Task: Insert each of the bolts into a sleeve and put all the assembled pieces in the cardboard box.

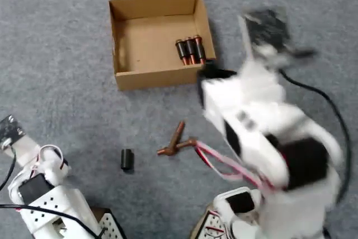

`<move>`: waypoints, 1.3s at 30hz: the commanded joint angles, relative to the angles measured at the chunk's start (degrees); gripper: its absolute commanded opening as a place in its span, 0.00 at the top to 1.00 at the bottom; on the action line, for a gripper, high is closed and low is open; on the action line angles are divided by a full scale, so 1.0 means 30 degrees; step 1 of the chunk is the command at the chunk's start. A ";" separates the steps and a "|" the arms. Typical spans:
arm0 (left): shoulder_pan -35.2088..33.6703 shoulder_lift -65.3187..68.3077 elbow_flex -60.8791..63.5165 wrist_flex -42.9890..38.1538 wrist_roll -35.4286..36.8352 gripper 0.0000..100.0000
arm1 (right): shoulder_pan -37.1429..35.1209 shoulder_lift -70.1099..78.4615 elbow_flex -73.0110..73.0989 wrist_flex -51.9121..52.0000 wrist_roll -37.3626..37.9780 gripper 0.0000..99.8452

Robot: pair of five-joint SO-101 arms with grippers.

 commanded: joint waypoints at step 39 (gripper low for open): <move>2.7136 1.7333 -2.2593 1.0667 -0.0821 0.98 | 0.3648 -1.4930 0.3121 0.2462 0.0469 1.00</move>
